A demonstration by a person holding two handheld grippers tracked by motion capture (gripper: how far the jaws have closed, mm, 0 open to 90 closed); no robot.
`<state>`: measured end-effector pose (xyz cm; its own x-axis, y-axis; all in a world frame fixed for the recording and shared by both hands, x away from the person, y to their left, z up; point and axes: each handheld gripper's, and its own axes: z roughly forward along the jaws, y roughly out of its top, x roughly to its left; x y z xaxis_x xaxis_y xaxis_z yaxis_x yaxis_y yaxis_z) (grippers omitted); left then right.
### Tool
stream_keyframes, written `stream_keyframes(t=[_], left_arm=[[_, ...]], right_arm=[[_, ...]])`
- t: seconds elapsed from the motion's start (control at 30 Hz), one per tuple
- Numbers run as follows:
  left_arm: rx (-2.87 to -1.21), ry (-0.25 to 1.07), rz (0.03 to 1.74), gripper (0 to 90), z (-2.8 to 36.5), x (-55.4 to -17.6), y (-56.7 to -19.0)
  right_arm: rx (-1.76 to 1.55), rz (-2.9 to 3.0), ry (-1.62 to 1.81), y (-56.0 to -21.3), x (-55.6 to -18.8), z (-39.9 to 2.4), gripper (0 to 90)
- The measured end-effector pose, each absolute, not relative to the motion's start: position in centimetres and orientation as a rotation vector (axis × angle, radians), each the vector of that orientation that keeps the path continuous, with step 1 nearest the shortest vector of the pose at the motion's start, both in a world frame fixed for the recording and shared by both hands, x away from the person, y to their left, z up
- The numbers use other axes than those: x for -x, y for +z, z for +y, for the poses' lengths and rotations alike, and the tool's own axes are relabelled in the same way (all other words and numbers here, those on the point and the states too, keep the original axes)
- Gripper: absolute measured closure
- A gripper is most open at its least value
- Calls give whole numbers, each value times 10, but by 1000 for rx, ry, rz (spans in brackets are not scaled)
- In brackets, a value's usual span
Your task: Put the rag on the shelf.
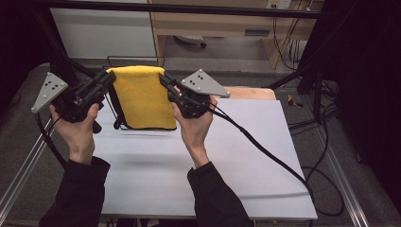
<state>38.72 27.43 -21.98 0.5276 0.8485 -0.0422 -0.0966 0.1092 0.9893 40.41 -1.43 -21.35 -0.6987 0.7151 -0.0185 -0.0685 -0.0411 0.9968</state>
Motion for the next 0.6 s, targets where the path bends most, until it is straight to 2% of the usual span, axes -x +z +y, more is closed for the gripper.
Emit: stream_keyframes(t=[0.6], left_arm=[[-1253,847,751,788,292,-399,-186]], right_arm=[[-667,1654,1814,-183,-424,8,850]])
